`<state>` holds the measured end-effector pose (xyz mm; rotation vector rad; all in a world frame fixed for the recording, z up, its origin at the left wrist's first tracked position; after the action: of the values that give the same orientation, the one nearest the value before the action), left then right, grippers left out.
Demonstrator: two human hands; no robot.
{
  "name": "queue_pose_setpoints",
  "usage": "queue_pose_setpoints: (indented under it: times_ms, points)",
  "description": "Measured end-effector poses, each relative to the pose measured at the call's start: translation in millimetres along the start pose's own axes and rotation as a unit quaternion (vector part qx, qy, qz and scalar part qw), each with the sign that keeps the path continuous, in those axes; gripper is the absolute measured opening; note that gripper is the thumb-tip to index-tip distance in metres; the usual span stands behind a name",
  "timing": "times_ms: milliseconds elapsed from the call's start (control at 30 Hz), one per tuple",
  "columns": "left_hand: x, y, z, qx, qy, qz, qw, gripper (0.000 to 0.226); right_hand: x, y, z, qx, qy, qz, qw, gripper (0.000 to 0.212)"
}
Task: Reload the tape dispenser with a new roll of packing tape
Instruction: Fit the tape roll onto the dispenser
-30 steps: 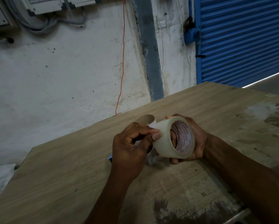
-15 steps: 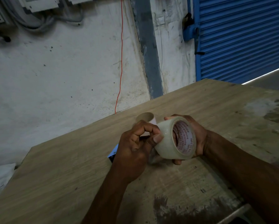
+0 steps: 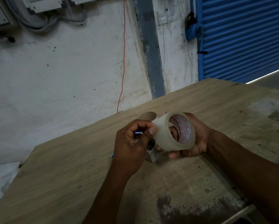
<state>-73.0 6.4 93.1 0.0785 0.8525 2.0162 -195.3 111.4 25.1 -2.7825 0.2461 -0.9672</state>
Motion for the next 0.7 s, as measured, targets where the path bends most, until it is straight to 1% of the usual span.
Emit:
queue_pose_setpoints:
  times_ms: [67,100,133,167,200,233,267,300,333,400,433,467,533,600,633,700]
  points:
    - [-5.7,2.7,-0.5,0.010,0.032,0.019,0.999,0.008,8.5,0.3,0.6,0.008,0.018,-0.080,0.997,0.095]
    - [-8.4,3.7,-0.1,0.012,0.034,0.028,0.999,0.003,10.5,0.2,1.5,0.014,0.027,-0.127,0.991,0.105]
    - [-11.2,4.3,1.7,0.015,0.034,0.038,0.999,0.003,8.7,0.1,2.7,0.020,0.043,-0.167,0.985,0.110]
    - [-13.5,4.9,3.3,0.015,0.028,0.047,0.998,0.007,7.7,-2.1,2.0,0.017,0.063,-0.203,0.977,0.110]
    - [-15.6,5.2,4.4,0.015,0.020,0.052,0.998,0.008,6.9,-3.9,1.0,0.017,0.083,-0.235,0.968,0.105]
    - [-18.0,5.7,5.0,0.014,0.017,0.054,0.998,0.008,10.7,-8.0,-0.7,0.012,0.104,-0.262,0.959,0.095]
    - [-19.9,6.1,5.1,0.013,0.018,0.052,0.998,0.007,15.6,-11.0,-3.7,-0.005,0.137,-0.264,0.955,0.081]
    - [-21.6,6.5,3.4,0.008,0.020,0.052,0.998,0.005,17.1,-10.8,-6.1,-0.022,0.165,-0.243,0.956,0.065]
    - [-22.8,7.0,0.5,-0.001,0.021,0.053,0.998,0.002,15.5,-8.8,-8.0,-0.032,0.174,-0.196,0.965,0.055]
    - [-24.7,7.1,-5.9,-0.024,0.031,0.066,0.997,0.012,4.8,-4.8,-10.6,-0.066,0.090,-0.060,0.992,0.052]
    - [-25.6,6.8,-9.1,-0.039,0.028,0.078,0.996,0.014,-1.6,-2.5,-12.5,-0.081,0.054,-0.011,0.995,0.053]
    - [-26.3,6.3,-10.7,-0.055,0.012,0.091,0.994,0.014,-7.8,0.0,-13.4,-0.089,0.037,0.022,0.995,0.055]
    - [-30.5,5.2,-12.1,-0.077,-0.022,0.128,0.989,0.010,-19.0,5.3,-14.3,-0.099,0.032,0.077,0.992,0.065]
    - [-36.2,5.3,-11.5,-0.088,-0.020,0.158,0.983,0.014,-30.5,7.1,-16.1,-0.119,0.039,0.120,0.985,0.077]
    - [-38.9,5.4,-12.1,-0.092,-0.012,0.164,0.982,0.016,-33.8,7.3,-17.6,-0.133,0.051,0.128,0.982,0.077]
    - [-43.4,6.1,-11.2,-0.096,-0.005,0.162,0.982,0.020,-32.3,6.0,-19.3,-0.144,0.068,0.123,0.980,0.066]
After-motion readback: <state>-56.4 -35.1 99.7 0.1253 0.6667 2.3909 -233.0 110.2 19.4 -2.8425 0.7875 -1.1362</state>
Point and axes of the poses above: each hand's wrist, its own y-axis towards the middle knuckle, its own x-axis out of the palm, z = x × y, the point moved 6 cm from there along y, towards the middle knuckle, and after that the axes turned 2 degrees about x, right-handed, at the moved point
